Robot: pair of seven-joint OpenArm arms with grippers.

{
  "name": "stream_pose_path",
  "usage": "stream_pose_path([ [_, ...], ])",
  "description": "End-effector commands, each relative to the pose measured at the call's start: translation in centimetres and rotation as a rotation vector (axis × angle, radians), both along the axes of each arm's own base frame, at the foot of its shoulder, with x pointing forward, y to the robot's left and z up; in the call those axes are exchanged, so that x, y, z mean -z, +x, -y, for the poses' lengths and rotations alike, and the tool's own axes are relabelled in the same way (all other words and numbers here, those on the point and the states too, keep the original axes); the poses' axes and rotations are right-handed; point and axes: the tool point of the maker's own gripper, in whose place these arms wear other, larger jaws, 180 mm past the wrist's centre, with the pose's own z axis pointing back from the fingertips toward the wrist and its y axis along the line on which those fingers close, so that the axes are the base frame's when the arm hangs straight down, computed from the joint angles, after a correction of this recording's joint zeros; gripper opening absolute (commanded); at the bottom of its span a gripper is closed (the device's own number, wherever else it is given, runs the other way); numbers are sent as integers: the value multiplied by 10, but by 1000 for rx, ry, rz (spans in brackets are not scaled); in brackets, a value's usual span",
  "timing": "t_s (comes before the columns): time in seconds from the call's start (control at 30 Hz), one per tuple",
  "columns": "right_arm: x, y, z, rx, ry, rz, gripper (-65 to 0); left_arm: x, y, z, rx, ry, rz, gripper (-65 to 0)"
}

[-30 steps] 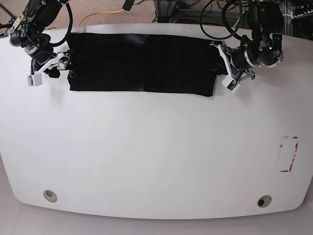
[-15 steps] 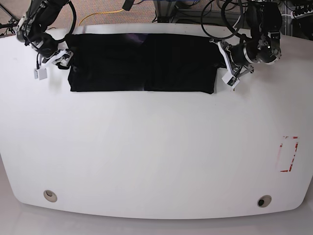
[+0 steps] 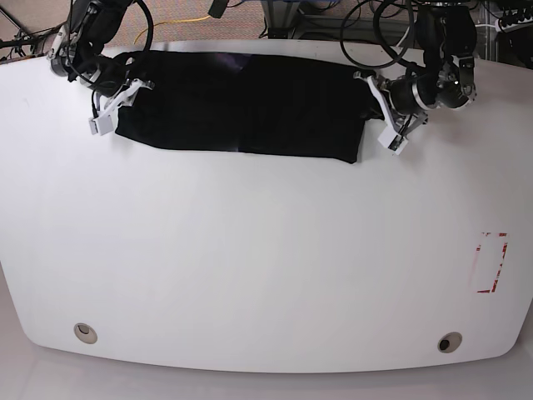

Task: Fold the T-shirt properly
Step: 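Fold the shirt end held by the left gripper toward the right gripper, then fold the shirt end with the right gripper toward the left gripper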

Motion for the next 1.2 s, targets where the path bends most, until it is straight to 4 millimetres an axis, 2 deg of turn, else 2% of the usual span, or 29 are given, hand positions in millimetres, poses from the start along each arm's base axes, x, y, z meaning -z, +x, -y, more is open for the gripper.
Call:
stream_pose_path([
  [0.0, -22, 14, 15, -12, -56, 75, -650, 7, 6, 4, -23, -4, -30, -628],
  [0.07, -35, 19, 20, -27, -101, 112, -650, 12, 7, 4, -29, -12, -48, -628],
  [0.2, -62, 29, 34, -68, -199, 179, -650, 15, 22, 23, -46, -73, -56, -628],
  [0.37, -93, 35, 36, -129, -309, 247, -650, 18, 23, 53, 22, -106, -73, -628],
  [0.43, -103, 36, 28, -149, -320, 279, -650, 13, 31, 69, 82, -96, -53, -628],
  [0.5, -116, 38, 19, -163, -298, 330, -650, 13, 28, 86, 123, -91, -53, -628],
  [0.6, -128, 41, 1, -162, -198, 395, -650, 16, 28, 96, 134, -64, -55, -628],
  [0.7, -131, 43, -10, -159, -148, 420, -650, 18, 26, 102, 152, -45, -52, -628],
  [0.77, -132, 50, -27, -181, -117, 438, -650, 18, 24, 106, 171, -42, -52, -628],
  [0.9, -123, 54, -60, -231, -80, 420, -650, 17, 23, 110, 186, -43, -51, -628],
  [1.0, -120, 61, -79, -251, -70, 421, -602, 18, 21, 111, 186, -45, -54, -628],
  [1.1, -115, 65, -92, -270, -82, 406, -523, 17, 20, 115, 185, -56, -56, -628],
  [1.17, -118, 75, -101, -276, -101, 421, -468, 16, 22, 114, 184, -54, -51, -628],
])
